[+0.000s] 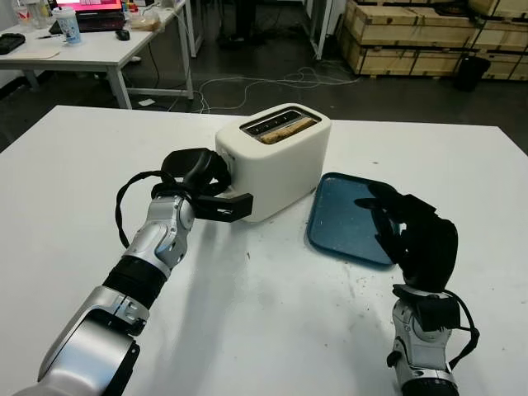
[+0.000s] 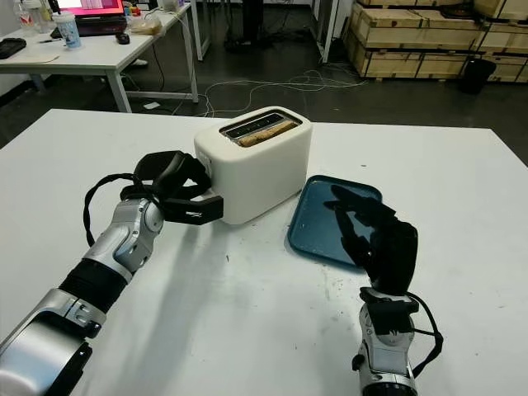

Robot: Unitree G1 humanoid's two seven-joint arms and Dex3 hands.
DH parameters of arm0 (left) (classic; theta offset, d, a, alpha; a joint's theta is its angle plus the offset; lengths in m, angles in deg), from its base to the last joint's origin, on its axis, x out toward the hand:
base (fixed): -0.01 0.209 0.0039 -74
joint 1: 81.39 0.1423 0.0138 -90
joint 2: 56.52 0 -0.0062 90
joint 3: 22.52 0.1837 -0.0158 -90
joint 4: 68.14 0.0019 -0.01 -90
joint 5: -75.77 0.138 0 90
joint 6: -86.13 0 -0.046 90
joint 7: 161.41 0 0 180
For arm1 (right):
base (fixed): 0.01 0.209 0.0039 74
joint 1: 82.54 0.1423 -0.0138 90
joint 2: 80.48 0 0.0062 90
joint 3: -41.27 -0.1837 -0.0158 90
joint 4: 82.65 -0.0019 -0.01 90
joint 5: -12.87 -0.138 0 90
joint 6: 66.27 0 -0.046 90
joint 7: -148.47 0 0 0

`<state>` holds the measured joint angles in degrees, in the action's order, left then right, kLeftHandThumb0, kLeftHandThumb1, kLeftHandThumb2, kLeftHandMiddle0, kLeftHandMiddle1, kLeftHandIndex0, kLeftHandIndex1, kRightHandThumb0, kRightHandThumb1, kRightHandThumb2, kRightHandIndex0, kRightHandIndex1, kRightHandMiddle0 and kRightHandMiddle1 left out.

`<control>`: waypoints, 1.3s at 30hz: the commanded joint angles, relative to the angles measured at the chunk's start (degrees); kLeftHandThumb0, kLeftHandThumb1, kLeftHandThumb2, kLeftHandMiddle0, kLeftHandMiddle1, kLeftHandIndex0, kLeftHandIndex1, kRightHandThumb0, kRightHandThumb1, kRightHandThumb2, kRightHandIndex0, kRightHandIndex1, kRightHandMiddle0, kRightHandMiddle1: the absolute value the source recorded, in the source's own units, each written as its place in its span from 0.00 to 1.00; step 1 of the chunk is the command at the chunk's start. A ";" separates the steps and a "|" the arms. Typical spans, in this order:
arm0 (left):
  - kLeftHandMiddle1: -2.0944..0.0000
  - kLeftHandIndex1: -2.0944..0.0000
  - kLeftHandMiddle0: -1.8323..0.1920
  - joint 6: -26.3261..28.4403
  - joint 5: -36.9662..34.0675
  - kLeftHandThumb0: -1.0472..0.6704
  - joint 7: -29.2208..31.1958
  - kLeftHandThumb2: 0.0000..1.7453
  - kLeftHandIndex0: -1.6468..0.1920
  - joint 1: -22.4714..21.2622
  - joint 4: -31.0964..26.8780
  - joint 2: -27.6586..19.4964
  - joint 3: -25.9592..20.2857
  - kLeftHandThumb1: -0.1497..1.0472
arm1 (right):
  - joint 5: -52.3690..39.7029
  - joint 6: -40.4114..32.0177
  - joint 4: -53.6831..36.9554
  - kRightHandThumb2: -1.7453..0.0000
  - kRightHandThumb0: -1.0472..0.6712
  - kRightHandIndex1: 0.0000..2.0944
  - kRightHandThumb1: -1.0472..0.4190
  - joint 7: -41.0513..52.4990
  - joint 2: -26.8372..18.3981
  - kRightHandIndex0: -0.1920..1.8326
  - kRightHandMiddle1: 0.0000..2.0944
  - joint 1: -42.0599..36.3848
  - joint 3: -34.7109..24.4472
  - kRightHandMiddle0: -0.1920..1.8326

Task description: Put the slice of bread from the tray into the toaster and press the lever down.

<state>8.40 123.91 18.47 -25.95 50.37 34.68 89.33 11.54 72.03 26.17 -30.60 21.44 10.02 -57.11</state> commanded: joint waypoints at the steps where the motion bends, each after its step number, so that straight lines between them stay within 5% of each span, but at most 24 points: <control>1: 0.68 0.97 0.49 -1.31 -2.83 0.43 10.35 0.23 0.35 10.00 2.35 8.01 9.77 0.89 | -0.09 -0.33 0.77 0.85 0.38 0.35 0.09 0.18 -0.03 0.53 0.00 1.92 0.42 0.62; 6: 0.70 1.00 0.53 -2.69 -8.51 0.42 10.68 0.28 0.41 16.79 -20.50 1.03 5.32 0.89 | -1.78 -0.82 1.02 0.85 0.38 0.35 0.09 1.39 0.27 0.52 0.00 1.94 1.01 0.62; 7: 0.63 1.00 0.54 -4.49 -10.32 0.43 8.56 0.29 0.42 18.46 -24.35 -0.02 3.45 0.87 | -1.94 -0.80 1.25 0.85 0.38 0.35 0.09 1.58 0.36 0.52 0.00 2.05 1.10 0.62; 8: 0.38 1.00 0.54 -5.67 -12.16 0.45 6.70 0.31 0.43 19.84 -27.45 -0.69 1.72 0.83 | -1.92 -0.84 1.37 0.85 0.38 0.35 0.09 1.64 0.44 0.52 0.00 2.13 1.16 0.62; 11: 0.19 0.99 0.50 -11.27 -15.71 0.48 -4.40 0.26 0.41 23.24 -32.69 -0.47 -4.04 0.80 | -1.57 -1.37 1.63 0.85 0.37 0.34 0.09 1.68 0.51 0.51 0.00 2.38 1.51 0.61; 14: 0.17 0.98 0.49 -16.36 -16.95 0.46 -13.62 0.16 0.37 23.49 -32.26 0.81 -7.76 0.87 | -1.41 -0.89 2.97 0.85 0.37 0.34 0.09 1.81 0.48 0.51 0.00 3.06 1.60 0.61; 18: 0.17 0.97 0.47 -19.81 -16.81 0.44 -19.39 0.14 0.35 22.55 -30.06 1.91 -10.25 0.89 | -1.28 0.24 4.59 0.84 0.38 0.34 0.09 1.78 0.48 0.52 0.00 4.20 1.50 0.61; 27: 0.17 0.93 0.55 -21.64 -23.51 0.36 -19.54 0.19 0.30 24.03 -29.52 5.96 -16.03 0.89 | 2.46 -6.80 6.44 0.86 0.38 0.35 0.09 -1.84 -1.03 0.48 0.00 8.22 0.58 0.59; 28: 0.17 0.90 0.57 -21.70 -24.50 0.35 -19.19 0.19 0.33 24.25 -29.65 6.28 -16.58 0.89 | 2.25 -8.09 6.71 0.86 0.37 0.35 0.09 -2.07 -1.18 0.48 0.00 9.03 0.37 0.59; 30: 0.20 0.60 0.61 -22.27 -26.51 0.33 -18.91 0.19 0.52 24.95 -30.04 7.02 -17.84 0.89 | 1.07 -10.54 7.27 0.87 0.36 0.34 0.09 -1.88 -1.56 0.48 0.00 10.74 -0.13 0.58; 32: 0.21 0.46 0.63 -23.43 -27.76 0.31 -19.09 0.18 0.63 25.90 -30.31 7.37 -18.96 0.89 | 0.40 -12.81 7.60 0.87 0.35 0.34 0.09 -1.69 -2.04 0.48 0.00 12.09 -0.66 0.58; 39: 0.18 0.33 0.65 -26.65 -30.01 0.33 -21.25 0.14 0.71 30.27 -30.72 10.18 -21.48 0.89 | -0.75 -12.22 8.58 0.88 0.33 0.32 0.09 -2.80 -1.86 0.53 0.01 14.40 -2.16 0.61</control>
<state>-16.78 94.19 -1.78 3.39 20.09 44.06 68.25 11.34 58.21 34.15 -32.68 19.48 23.14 -58.63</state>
